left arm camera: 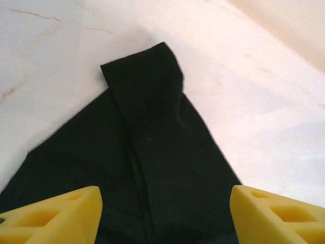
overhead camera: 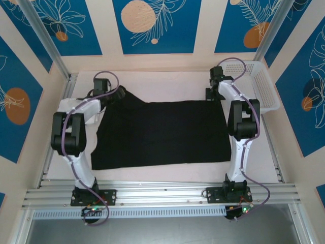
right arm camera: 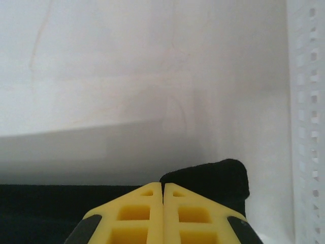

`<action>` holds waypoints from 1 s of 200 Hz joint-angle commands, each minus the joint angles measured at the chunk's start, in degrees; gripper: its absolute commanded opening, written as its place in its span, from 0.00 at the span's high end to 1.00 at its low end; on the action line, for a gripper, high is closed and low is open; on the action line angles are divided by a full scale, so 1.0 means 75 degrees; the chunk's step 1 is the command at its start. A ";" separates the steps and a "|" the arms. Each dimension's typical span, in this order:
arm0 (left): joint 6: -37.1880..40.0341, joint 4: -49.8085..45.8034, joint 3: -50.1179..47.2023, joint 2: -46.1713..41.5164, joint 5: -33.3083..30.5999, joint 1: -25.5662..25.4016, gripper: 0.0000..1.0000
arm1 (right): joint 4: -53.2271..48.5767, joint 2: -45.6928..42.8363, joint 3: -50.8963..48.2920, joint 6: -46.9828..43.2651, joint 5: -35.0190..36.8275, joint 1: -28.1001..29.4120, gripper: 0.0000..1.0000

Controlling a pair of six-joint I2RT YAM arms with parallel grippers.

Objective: Fold the inside-out t-shirt

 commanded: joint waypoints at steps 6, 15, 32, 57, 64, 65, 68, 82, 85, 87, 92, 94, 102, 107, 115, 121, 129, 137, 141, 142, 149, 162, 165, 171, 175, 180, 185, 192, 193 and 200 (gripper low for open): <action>0.0736 -0.1185 0.1398 0.1012 -0.0497 0.0124 0.34 | 0.0319 -0.0223 -0.0123 -0.0083 -0.0217 0.0092 1.00; 0.0772 -0.1380 0.1821 0.1331 -0.0484 0.0177 0.34 | 0.0325 -0.0222 -0.0111 -0.0090 -0.0253 0.0092 1.00; 0.0829 -0.1745 0.2552 0.1853 -0.0422 0.0318 0.35 | 0.0337 -0.0211 -0.0127 -0.0107 -0.0266 0.0121 1.00; 0.0973 -0.2147 0.3459 0.2492 -0.0261 0.0473 0.35 | 0.0366 -0.0211 -0.0196 -0.0117 -0.0272 0.0159 1.00; 0.0993 -0.2246 0.3711 0.2682 -0.0147 0.0507 0.36 | 0.0378 -0.0208 -0.0206 -0.0117 -0.0266 0.0159 1.00; 0.0994 -0.2258 0.3746 0.2713 -0.0116 0.0515 0.36 | 0.0378 -0.0203 -0.0214 -0.0112 -0.0266 0.0161 1.00; 0.1011 -0.2295 0.3853 0.2778 -0.0050 0.0524 0.37 | 0.0378 -0.0199 -0.0220 -0.0118 -0.0260 0.0162 1.00; 0.1030 -0.2512 0.4301 0.3140 0.0160 0.0569 0.37 | 0.0378 -0.0187 -0.0231 -0.0119 -0.0258 0.0174 1.00; 0.1030 -0.2561 0.4381 0.3201 0.0187 0.0576 0.37 | 0.0378 -0.0190 -0.0231 -0.0119 -0.0259 0.0174 1.00; 0.1039 -0.2585 0.4444 0.3244 0.0208 0.0580 0.37 | 0.0378 -0.0188 -0.0232 -0.0110 -0.0259 0.0165 1.00; 0.1045 -0.2651 0.4558 0.3342 0.0262 0.0595 0.37 | 0.0373 -0.0187 -0.0233 -0.0108 -0.0255 0.0179 1.00; 0.1046 -0.2652 0.4597 0.3370 0.0288 0.0599 0.37 | 0.0368 -0.0187 -0.0242 -0.0108 -0.0260 0.0175 1.00; 0.1025 -0.2674 0.4738 0.3504 0.0417 0.0604 0.37 | 0.0366 -0.0187 -0.0232 -0.0108 -0.0266 0.0174 1.00; 0.0995 -0.2723 0.4842 0.3592 0.0506 0.0624 0.37 | 0.0356 -0.0193 -0.0240 -0.0102 -0.0256 0.0174 1.00; 0.0957 -0.2770 0.5014 0.3724 0.0668 0.0655 0.38 | 0.0354 -0.0184 -0.0243 -0.0102 -0.0261 0.0168 1.00; 0.0927 -0.2801 0.5131 0.3808 0.0776 0.0674 0.39 | 0.0343 -0.0180 -0.0240 -0.0105 -0.0266 0.0174 1.00; 0.0892 -0.2878 0.5291 0.3925 0.0853 0.0692 0.40 | 0.0333 -0.0187 -0.0241 -0.0108 -0.0275 0.0174 1.00; 0.0870 -0.2946 0.5434 0.4031 0.0941 0.0707 0.42 | 0.0331 -0.0187 -0.0239 -0.0107 -0.0266 0.0174 1.00; 0.0862 -0.2981 0.5491 0.4069 0.0972 0.0709 0.43 | 0.0331 -0.0187 -0.0246 -0.0105 -0.0282 0.0173 1.00; 0.0853 -0.2994 0.5498 0.4080 0.0977 0.0710 0.43 | 0.0331 -0.0187 -0.0251 -0.0106 -0.0274 0.0173 1.00; 0.0844 -0.3009 0.5547 0.4133 0.1034 0.0710 0.46 | 0.0323 -0.0197 -0.0256 -0.0108 -0.0278 0.0177 1.00; 0.0791 -0.2974 0.5596 0.4192 0.1149 0.0723 0.51 | 0.0319 -0.0204 -0.0275 -0.0118 -0.0267 0.0173 1.00; 0.0777 -0.2961 0.5612 0.4209 0.1175 0.0727 0.52 | 0.0330 -0.0220 -0.0286 -0.0119 -0.0268 0.0173 1.00; 0.0754 -0.2966 0.5652 0.4247 0.1212 0.0741 0.56 | 0.0333 -0.0222 -0.0303 -0.0113 -0.0266 0.0174 1.00; 0.0735 -0.2975 0.5693 0.4273 0.1215 0.0745 0.58 | 0.0331 -0.0234 -0.0304 -0.0119 -0.0275 0.0174 1.00; 0.0703 -0.2993 0.5729 0.4305 0.1221 0.0756 0.60 | 0.0331 -0.0232 -0.0324 -0.0119 -0.0284 0.0174 1.00; 0.0682 -0.2990 0.5760 0.4332 0.1263 0.0767 0.63 | 0.0331 -0.0245 -0.0330 -0.0119 -0.0281 0.0173 1.00; 0.0659 -0.3004 0.5811 0.4381 0.1313 0.0780 0.66 | 0.0343 -0.0263 -0.0351 -0.0118 -0.0278 0.0174 1.00; 0.0657 -0.3005 0.5822 0.4388 0.1322 0.0780 0.66 | 0.0343 -0.0266 -0.0357 -0.0119 -0.0272 0.0174 1.00; 0.0627 -0.3020 0.5873 0.4434 0.1354 0.0793 0.68 | 0.0354 -0.0269 -0.0377 -0.0113 -0.0266 0.0173 1.00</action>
